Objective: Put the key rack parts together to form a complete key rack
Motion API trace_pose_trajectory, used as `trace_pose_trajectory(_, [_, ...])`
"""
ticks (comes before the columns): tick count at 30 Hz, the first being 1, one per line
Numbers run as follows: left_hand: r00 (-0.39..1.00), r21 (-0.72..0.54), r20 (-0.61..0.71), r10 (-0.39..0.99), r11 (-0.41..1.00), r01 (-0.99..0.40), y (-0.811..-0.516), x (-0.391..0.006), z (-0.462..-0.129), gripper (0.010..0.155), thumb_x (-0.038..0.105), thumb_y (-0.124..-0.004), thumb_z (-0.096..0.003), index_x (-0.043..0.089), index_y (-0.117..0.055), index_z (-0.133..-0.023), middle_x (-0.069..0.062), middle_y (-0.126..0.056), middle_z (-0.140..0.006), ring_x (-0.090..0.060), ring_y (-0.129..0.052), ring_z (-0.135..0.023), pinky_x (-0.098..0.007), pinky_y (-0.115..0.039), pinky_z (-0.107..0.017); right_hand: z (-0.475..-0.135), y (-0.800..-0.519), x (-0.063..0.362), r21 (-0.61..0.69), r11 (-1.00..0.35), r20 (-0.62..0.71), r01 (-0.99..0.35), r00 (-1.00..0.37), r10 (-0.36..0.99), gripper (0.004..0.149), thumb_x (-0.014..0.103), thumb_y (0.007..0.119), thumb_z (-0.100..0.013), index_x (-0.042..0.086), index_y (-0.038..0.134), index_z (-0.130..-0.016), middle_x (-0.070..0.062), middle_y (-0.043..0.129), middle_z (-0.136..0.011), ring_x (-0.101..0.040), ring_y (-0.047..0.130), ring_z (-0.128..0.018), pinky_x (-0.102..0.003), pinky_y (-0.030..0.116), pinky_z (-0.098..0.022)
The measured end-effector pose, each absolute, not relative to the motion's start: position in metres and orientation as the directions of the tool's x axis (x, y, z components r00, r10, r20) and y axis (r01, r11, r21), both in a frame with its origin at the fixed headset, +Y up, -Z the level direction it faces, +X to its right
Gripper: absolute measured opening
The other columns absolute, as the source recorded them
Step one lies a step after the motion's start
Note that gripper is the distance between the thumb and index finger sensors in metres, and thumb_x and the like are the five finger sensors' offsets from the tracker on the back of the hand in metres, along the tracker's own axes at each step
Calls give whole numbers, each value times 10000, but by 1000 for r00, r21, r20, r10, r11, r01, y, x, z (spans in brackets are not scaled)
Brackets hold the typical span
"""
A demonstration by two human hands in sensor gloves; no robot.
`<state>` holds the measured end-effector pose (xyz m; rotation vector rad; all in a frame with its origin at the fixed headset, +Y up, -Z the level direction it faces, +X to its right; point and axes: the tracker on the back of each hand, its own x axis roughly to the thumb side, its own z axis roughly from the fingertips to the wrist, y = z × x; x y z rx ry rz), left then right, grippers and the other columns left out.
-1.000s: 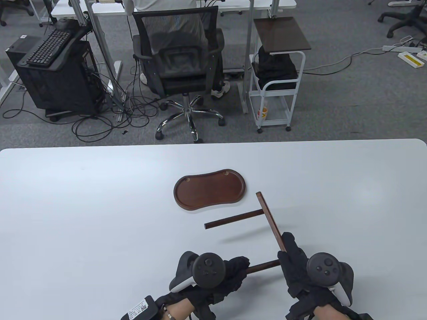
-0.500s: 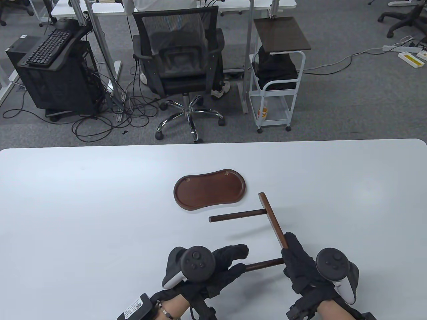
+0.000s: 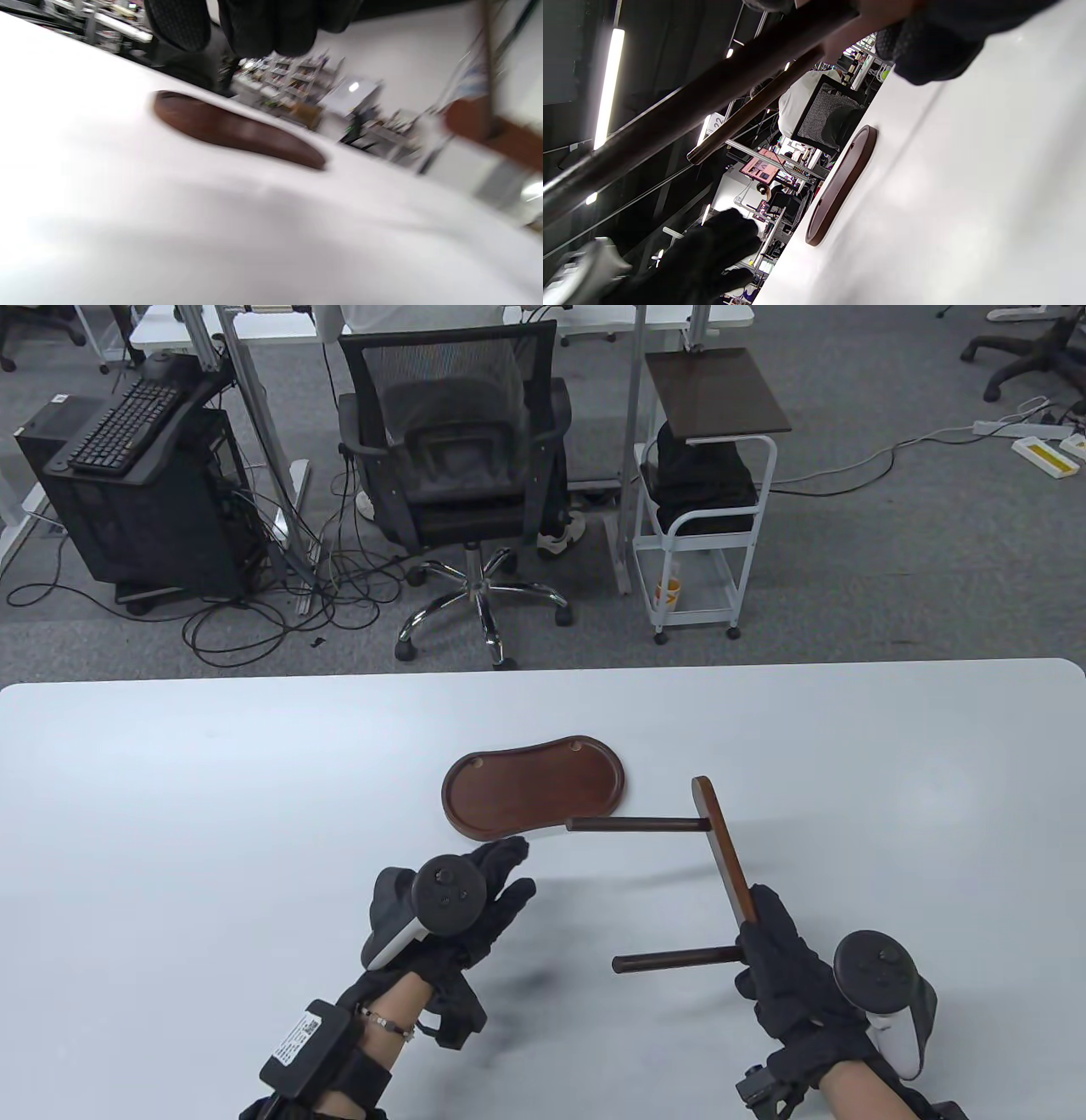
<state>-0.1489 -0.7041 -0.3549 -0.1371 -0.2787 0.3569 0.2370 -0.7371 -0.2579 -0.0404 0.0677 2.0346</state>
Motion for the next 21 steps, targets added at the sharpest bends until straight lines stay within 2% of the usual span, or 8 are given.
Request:
trace_pose_trajectory(9, [979, -272, 32, 201, 944, -185, -743, -169, -409, 671, 591, -528, -554, 351, -332, -1149, 59, -358, -1288, -228, -401, -1218, -621, -492, -832, -259, -740, 237, 51, -433, -82, -900, -436, 896, 638, 404, 520, -618, 53, 380, -1132, -328, 706, -892, -436, 881, -485, -406, 810, -199])
trace_pose_trajectory(14, [991, -340, 7, 131, 932, -121, -757, -167, -424, 692, 617, -512, -542, 400, -245, -1142, 124, -241, -1291, -186, -291, -1225, -628, -432, -847, -259, -740, 238, 52, -431, -88, -901, -434, 896, 640, 405, 521, -617, 52, 382, -1132, -327, 707, -892, -436, 881, -485, -408, 810, -201])
trace_pose_trajectory(17, [991, -438, -15, 130, 891, -123, -769, -165, -429, 706, 643, -486, -536, 451, -141, -1121, 166, -55, -1259, -195, -145, -1211, -642, -347, -855, -260, -740, 238, 52, -429, -90, -902, -432, 897, 640, 406, 520, -617, 51, 383, -1132, -328, 707, -892, -437, 881, -485, -408, 810, -201])
trace_pose_trajectory(19, [997, -490, -14, 79, 868, -76, -776, -165, -431, 696, 649, -485, -529, 478, -134, -1104, 202, -21, -1238, -169, -103, -1197, -637, -285, -856, -260, -739, 239, 53, -427, -92, -903, -430, 898, 639, 406, 520, -617, 52, 385, -1132, -329, 707, -892, -437, 881, -485, -409, 810, -201])
trace_pose_trajectory(21, [1000, -468, 2, 18, 883, -15, -778, -164, -431, 692, 650, -482, -527, 497, -103, -1085, 221, 2, -1225, -153, -87, -1190, -631, -289, -857, -260, -739, 239, 53, -426, -95, -903, -429, 898, 640, 406, 521, -617, 52, 384, -1132, -329, 707, -892, -439, 880, -484, -409, 810, -201])
